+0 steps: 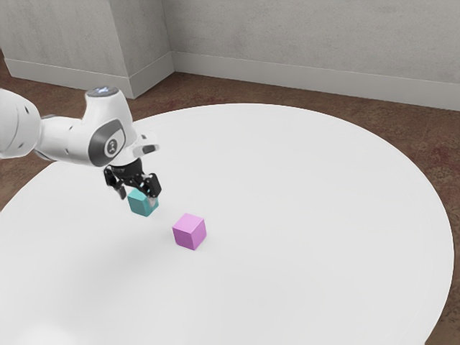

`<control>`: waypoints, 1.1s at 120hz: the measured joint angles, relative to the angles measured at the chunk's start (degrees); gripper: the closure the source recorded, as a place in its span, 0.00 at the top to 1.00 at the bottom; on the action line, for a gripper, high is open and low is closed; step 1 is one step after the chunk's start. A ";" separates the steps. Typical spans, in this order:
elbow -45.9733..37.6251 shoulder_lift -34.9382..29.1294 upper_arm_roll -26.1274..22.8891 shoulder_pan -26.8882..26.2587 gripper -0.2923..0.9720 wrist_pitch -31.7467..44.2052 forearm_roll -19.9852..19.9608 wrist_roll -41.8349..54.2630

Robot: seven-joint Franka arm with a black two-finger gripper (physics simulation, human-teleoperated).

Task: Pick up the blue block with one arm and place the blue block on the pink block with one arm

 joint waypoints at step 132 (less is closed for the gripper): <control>14.86 15.64 0.05 6.78 0.77 2.93 -12.13 25.14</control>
